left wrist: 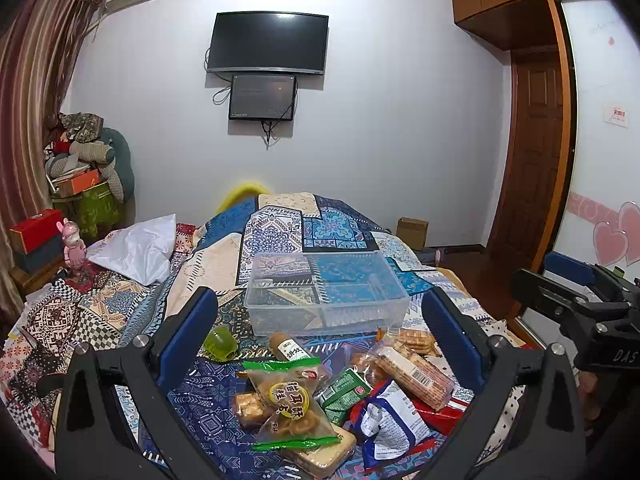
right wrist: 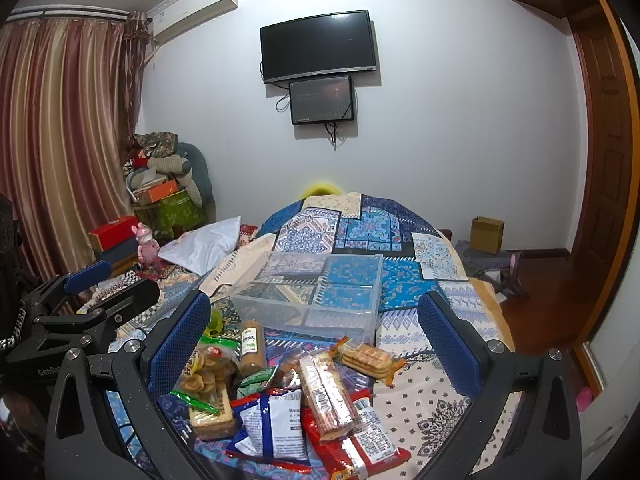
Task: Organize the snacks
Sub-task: 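Grasp the yellow-labelled cookie bag with the left tool while the right tool grasps the wafer roll pack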
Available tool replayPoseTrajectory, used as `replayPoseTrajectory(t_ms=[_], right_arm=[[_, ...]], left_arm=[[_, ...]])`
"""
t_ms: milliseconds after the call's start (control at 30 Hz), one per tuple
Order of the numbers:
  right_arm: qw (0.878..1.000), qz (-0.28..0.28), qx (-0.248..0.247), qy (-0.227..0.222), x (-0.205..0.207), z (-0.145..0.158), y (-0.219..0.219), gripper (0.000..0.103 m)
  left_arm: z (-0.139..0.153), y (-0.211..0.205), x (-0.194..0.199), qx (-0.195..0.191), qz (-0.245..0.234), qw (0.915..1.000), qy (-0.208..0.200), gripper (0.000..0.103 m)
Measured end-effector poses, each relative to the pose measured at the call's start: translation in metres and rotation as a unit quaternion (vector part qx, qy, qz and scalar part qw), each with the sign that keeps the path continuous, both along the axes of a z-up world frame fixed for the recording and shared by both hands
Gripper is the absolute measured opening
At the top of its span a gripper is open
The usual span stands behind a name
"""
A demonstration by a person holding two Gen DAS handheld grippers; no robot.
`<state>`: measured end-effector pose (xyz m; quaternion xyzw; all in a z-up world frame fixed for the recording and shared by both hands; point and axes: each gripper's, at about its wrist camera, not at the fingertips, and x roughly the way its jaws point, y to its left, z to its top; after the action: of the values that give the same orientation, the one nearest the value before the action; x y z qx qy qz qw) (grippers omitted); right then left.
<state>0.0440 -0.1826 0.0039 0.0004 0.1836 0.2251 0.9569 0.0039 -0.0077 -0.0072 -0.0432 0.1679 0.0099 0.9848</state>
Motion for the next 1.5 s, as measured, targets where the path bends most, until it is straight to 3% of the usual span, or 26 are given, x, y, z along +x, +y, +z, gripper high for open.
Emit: replayPoseTrajectory(t_ms=[233,367,833,1000,1233,1300,1433,1500], right_arm=[[1.0,-0.003,-0.004,0.001,0.004,-0.004,-0.001,0.103],[1.0,-0.005,-0.016,0.005,0.01,-0.011,-0.002,0.103],[0.991,0.021,-0.052,0.121,0.046,-0.073,-0.016,0.102],[0.984,0.053,-0.049,0.161,0.055,-0.089,-0.009,0.091],[0.974,0.08,-0.053,0.207,0.072,-0.112,0.009,0.077],[0.97,0.081,-0.051,0.222,0.078,-0.119,0.01,0.066],[0.963,0.092,-0.044,0.248,0.086,-0.13,0.012,0.059],[0.961,0.096,-0.039,0.256,0.088,-0.133,0.013,0.048]], left_arm=[[-0.005,0.002,0.005,0.0,-0.005,1.0,0.007,0.103],[-0.018,0.007,0.015,-0.003,-0.012,0.9992,0.037,0.103],[-0.092,0.036,0.056,-0.026,0.013,0.9858,0.165,0.103],[-0.11,0.035,0.066,-0.029,0.011,0.9821,0.186,0.103],[-0.128,0.029,0.076,-0.027,0.002,0.9768,0.212,0.08],[-0.133,0.03,0.079,-0.032,0.001,0.9751,0.219,0.068],[-0.137,0.03,0.081,-0.044,-0.01,0.9743,0.221,0.055],[-0.136,0.027,0.081,-0.037,-0.011,0.975,0.219,0.051]])
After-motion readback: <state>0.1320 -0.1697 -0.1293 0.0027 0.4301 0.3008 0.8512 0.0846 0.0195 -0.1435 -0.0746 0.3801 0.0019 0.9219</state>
